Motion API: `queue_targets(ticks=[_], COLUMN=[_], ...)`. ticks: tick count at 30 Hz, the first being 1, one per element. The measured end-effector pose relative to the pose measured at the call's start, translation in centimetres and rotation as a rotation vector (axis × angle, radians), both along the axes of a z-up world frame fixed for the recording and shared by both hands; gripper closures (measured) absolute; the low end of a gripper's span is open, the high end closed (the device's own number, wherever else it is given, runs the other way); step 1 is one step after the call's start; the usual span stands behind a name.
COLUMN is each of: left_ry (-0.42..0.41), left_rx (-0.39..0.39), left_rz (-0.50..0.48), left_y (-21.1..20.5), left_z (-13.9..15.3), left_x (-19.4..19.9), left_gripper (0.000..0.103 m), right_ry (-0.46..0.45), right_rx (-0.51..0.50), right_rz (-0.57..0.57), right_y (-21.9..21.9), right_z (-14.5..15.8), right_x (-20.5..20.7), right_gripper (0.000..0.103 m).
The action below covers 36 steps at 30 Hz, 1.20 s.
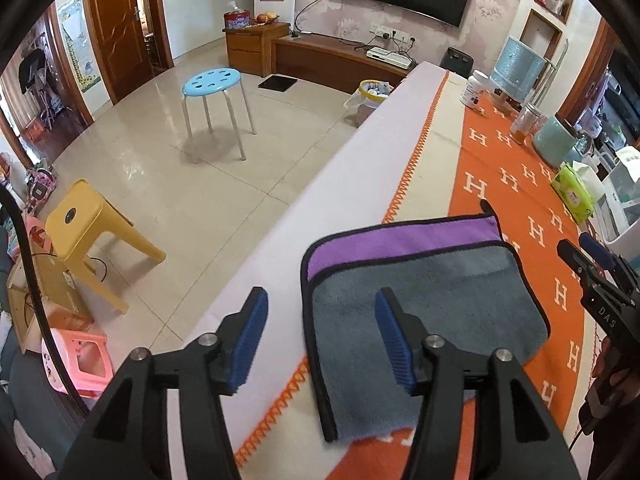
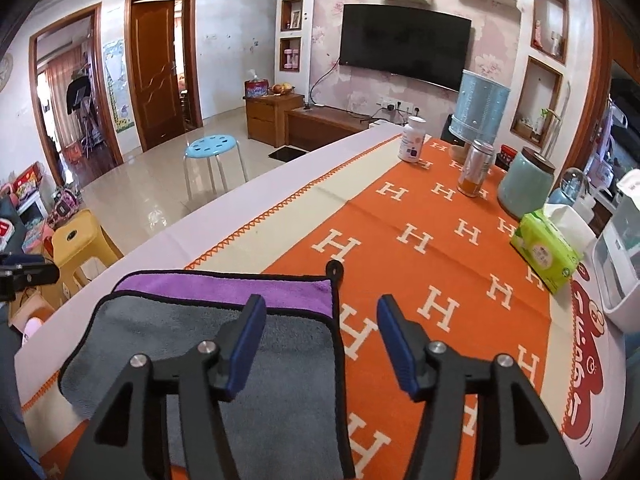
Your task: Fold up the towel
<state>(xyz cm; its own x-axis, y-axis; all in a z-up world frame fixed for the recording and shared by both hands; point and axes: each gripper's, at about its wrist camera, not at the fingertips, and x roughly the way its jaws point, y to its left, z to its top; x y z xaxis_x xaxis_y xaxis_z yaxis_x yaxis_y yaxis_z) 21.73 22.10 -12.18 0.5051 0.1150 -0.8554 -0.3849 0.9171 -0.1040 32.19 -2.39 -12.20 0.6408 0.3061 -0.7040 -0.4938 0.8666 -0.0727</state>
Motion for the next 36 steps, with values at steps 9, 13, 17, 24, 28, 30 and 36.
queue_targets(ticks=[9,13,17,24,28,30,36], left_ry=[-0.059,-0.063,-0.053,-0.008,0.016,0.025,0.045], left_rx=[-0.002,-0.001,-0.009,0.002,0.016,0.01,-0.018], left_rz=[0.023,0.038,0.049,0.03,0.007,-0.013,-0.125], left_y=[-3.1,-4.7,-6.6,-9.7,-11.1,-11.8,-13.9], left_z=[2.6,3.2,3.2,2.7,2.4,2.3,1.8], left_x=[-3.5,-5.2,-6.9,-10.1,-11.5,-12.1,-12.4], left_gripper=[0.024,0.016,0.015,0.014,0.014,0.014,0.013], right_ry=[0.027,0.036,0.078,0.159,0.231,0.268,0.351], right_rx=[0.052,0.052,0.088,0.066,0.058,0.062,0.081], right_rz=[0.0,-0.004,-0.014,-0.034,-0.027,-0.029,-0.085], right_y=[-3.3,-4.6,-6.3,-7.9,-8.7,-9.1,-10.8], right_z=[2.4,3.0,3.1,1.5,0.3,-0.2,-1.1], right_x=[-2.7,-4.7,-6.9,-11.3,-13.8,-14.9,-18.1], right_gripper=[0.024,0.011,0.005,0.001,0.001,0.001,0.001])
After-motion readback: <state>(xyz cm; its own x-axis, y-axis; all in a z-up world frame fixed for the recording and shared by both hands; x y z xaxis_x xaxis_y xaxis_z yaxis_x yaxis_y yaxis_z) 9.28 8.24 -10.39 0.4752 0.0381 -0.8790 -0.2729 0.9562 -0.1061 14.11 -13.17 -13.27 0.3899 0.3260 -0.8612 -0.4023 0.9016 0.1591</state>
